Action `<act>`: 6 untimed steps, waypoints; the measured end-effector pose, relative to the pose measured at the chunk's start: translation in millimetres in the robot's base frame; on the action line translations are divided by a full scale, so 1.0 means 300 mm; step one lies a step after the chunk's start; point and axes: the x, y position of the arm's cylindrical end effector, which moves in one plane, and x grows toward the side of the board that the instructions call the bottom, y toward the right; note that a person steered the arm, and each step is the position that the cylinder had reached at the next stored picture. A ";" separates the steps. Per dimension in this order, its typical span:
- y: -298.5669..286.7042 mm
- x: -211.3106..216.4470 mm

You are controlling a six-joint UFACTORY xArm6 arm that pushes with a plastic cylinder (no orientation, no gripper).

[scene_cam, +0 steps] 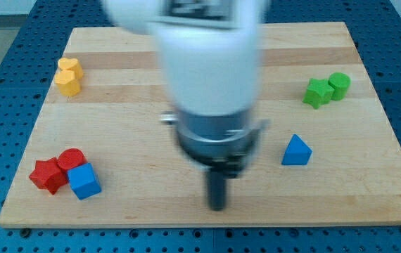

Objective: Keep the blue triangle at the bottom center of the board

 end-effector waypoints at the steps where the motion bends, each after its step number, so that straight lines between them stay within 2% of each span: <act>1: 0.373 -0.033; 2: 0.633 -0.203; 3: 0.594 -0.329; 4: 0.235 -0.248; 5: 0.160 -0.217; 6: 0.350 -0.250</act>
